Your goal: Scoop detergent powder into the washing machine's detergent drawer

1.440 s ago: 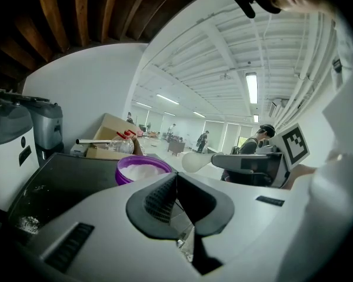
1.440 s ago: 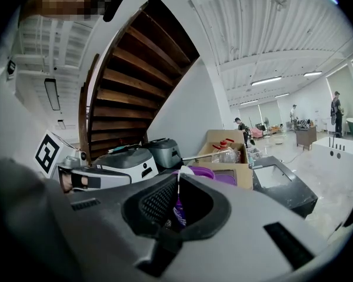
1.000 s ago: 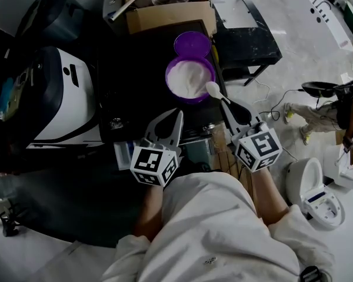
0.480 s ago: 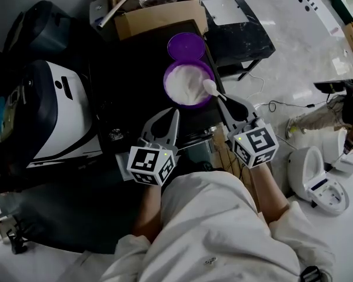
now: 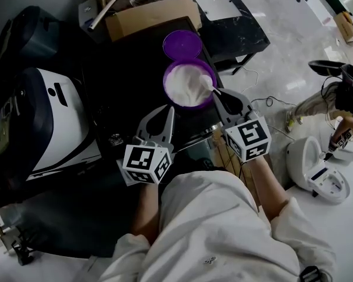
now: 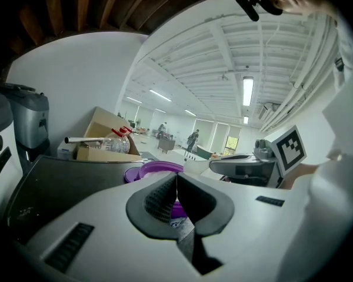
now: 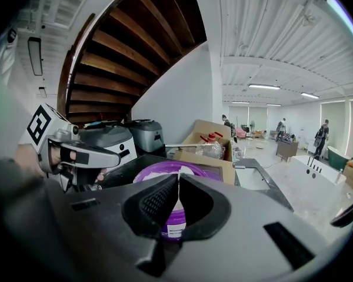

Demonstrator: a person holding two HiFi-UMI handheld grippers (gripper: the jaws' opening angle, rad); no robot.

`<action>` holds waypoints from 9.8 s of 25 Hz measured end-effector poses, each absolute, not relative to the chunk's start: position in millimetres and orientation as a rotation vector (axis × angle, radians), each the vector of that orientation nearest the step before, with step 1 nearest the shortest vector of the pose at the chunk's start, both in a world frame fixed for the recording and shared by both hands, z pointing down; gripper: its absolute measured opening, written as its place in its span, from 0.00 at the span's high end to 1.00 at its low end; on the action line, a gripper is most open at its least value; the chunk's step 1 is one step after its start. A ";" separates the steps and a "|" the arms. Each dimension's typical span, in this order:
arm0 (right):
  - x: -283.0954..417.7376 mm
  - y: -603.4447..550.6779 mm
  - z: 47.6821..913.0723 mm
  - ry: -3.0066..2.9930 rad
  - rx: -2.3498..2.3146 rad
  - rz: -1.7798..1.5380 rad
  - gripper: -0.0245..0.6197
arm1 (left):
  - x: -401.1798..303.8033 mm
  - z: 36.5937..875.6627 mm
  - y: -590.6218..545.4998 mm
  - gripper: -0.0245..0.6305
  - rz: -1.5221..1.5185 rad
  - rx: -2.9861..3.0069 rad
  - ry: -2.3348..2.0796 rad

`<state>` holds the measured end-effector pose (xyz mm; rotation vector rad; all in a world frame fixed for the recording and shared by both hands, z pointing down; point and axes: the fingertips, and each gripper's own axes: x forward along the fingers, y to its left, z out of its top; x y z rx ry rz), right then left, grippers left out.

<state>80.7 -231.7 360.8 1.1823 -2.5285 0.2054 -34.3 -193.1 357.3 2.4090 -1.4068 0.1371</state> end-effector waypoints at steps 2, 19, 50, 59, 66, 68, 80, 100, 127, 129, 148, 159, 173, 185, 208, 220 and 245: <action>78.1 -234.4 362.4 -2.509 1.190 0.195 0.95 | -36.3 357.8 -195.2 0.93 0.135 2.413 -1.397; 69.5 -254.2 379.5 -2.350 1.257 0.106 0.95 | -48.3 367.7 -207.8 0.93 0.138 2.450 -1.323; 48.2 -276.1 401.6 -2.225 1.196 0.093 0.95 | -55.7 368.7 -215.3 0.93 0.118 2.457 -1.274; 43.0 -270.5 408.8 -2.212 1.123 0.110 0.95 | -55.7 369.7 -215.6 0.93 0.118 2.457 -1.271; 40.4 -267.5 411.3 -2.214 1.052 0.133 0.95 | -54.9 370.1 -217.2 0.93 0.116 2.451 -1.275; 39.4 -267.2 411.6 -2.216 1.035 0.136 0.95 | -54.7 370.0 -217.7 0.93 0.117 2.451 -1.277; 35.7 -259.3 414.4 -2.244 0.951 0.163 0.95 | -50.2 371.3 -216.5 0.93 0.119 2.451 -1.276; 24.6 -242.4 417.8 -2.250 0.749 0.150 0.95 | -46.8 370.5 -216.9 0.93 0.126 2.451 -1.276; 5.0 -218.1 410.1 -2.346 0.606 0.252 0.95 | -44.6 370.0 -210.9 0.93 0.128 2.452 -1.284; 3.9 -215.6 408.2 -2.360 0.608 0.278 0.95 | -45.1 370.1 -210.2 0.93 0.128 2.451 -1.287; 0.2 -213.1 398.9 -2.462 0.757 0.612 0.95 | -47.1 366.7 -204.0 0.93 0.120 2.456 -1.296; -2.5 -218.1 398.5 -2.499 0.837 0.825 0.95 | -49.7 366.5 -202.2 0.93 0.122 2.454 -1.306; 3.3 -227.9 396.6 -2.529 0.909 1.053 0.95 | -51.6 366.8 -202.4 0.93 0.134 2.463 -1.314; 23.3 -236.8 392.4 -2.542 0.968 1.183 0.95 | -45.0 365.3 -203.6 0.93 0.140 2.470 -1.305; 50.5 -235.9 377.2 -2.620 1.030 1.348 0.95 | -28.1 360.4 -189.3 0.93 0.167 2.471 -1.345; 75.6 -227.1 374.4 -2.662 1.019 1.495 0.95 | -8.0 354.1 -163.2 0.93 0.177 2.442 -1.414; 86.0 -176.1 359.6 -2.710 0.773 1.672 0.95 | 12.0 346.1 -81.6 0.93 0.154 2.330 -1.611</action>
